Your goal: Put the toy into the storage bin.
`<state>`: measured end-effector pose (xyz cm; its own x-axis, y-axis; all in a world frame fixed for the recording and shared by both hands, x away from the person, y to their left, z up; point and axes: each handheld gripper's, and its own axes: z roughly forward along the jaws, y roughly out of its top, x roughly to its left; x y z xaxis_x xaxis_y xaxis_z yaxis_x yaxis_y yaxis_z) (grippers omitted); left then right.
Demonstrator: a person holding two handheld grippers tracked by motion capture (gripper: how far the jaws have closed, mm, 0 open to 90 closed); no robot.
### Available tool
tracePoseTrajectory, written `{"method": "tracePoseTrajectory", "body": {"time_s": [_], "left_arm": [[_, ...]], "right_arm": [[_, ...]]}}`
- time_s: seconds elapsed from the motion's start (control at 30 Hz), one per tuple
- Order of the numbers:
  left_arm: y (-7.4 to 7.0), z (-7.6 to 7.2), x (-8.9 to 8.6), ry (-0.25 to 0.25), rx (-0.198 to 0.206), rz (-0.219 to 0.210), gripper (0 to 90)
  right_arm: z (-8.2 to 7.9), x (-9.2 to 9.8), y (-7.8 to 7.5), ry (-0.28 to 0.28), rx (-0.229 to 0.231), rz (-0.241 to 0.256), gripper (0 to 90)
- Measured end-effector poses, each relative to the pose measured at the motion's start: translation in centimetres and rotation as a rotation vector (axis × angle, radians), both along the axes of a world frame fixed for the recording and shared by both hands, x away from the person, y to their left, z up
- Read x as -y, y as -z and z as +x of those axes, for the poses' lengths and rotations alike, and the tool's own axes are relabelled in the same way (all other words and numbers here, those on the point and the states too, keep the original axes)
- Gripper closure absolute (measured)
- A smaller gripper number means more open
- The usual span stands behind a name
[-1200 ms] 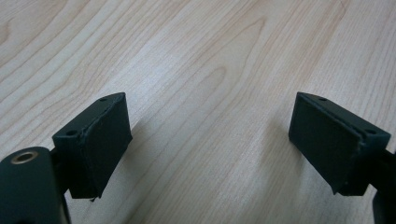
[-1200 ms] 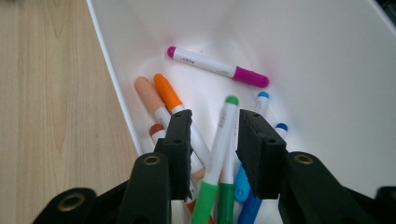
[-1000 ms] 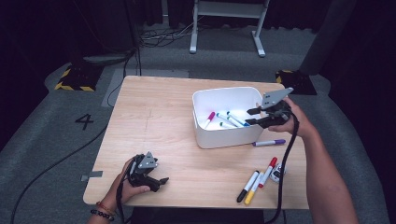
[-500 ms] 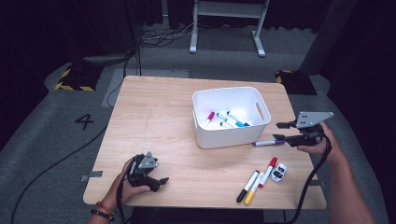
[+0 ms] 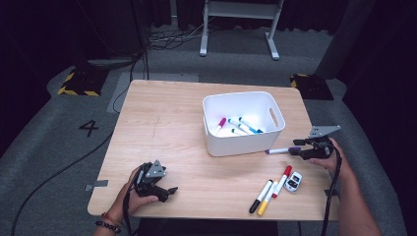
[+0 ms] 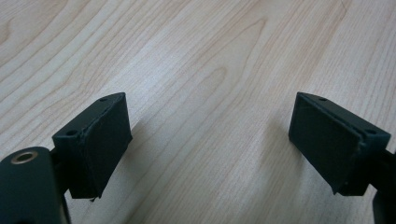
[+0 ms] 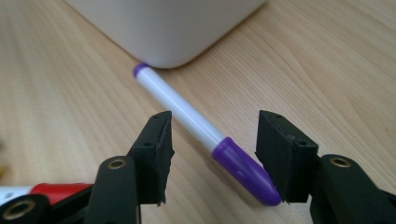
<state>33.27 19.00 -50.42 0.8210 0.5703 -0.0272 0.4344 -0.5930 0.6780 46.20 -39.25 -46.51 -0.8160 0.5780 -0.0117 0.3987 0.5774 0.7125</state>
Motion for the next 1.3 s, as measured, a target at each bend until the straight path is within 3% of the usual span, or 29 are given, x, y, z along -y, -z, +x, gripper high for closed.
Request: {"method": "tracePoseTrajectory", "body": {"time_s": [0.27, 0.4, 0.57, 0.8, 0.97, 1.0, 1.3], "left_arm": [[0.0, 0.0, 0.0, -0.001, 0.001, 0.001, 13.1], [0.0, 0.0, 0.0, -0.001, 0.001, 0.0, 13.2], [0.0, 0.0, 0.0, -0.001, 0.001, 0.001, 13.2], [0.0, 0.0, 0.0, -0.001, 0.002, -0.001, 13.1], [0.0, 0.0, 0.0, -0.001, 0.003, 0.0, 13.2], [0.0, 0.0, 0.0, -0.001, 0.001, -0.001, 13.1], [0.0, 0.0, 0.0, -0.001, 0.001, -0.001, 13.1]], "right_arm": [[1.0, -0.4, 1.6, 0.006, -0.047, -0.039, 46.8], [0.8, -0.5, 2.1, -0.013, -0.059, -0.081, 54.6], [0.5, -0.7, 2.0, -0.057, -0.066, -0.084, 60.2], [0.1, -1.5, 1.6, -0.169, -0.096, -0.118, 68.7], [0.0, -2.5, 1.3, -0.245, -0.069, -0.182, 72.5], [-0.1, -2.9, 1.2, -0.249, -0.08, -0.2, 72.9], [-1.4, -4.2, -0.2, -0.304, -0.014, -0.2, 74.0]]}}
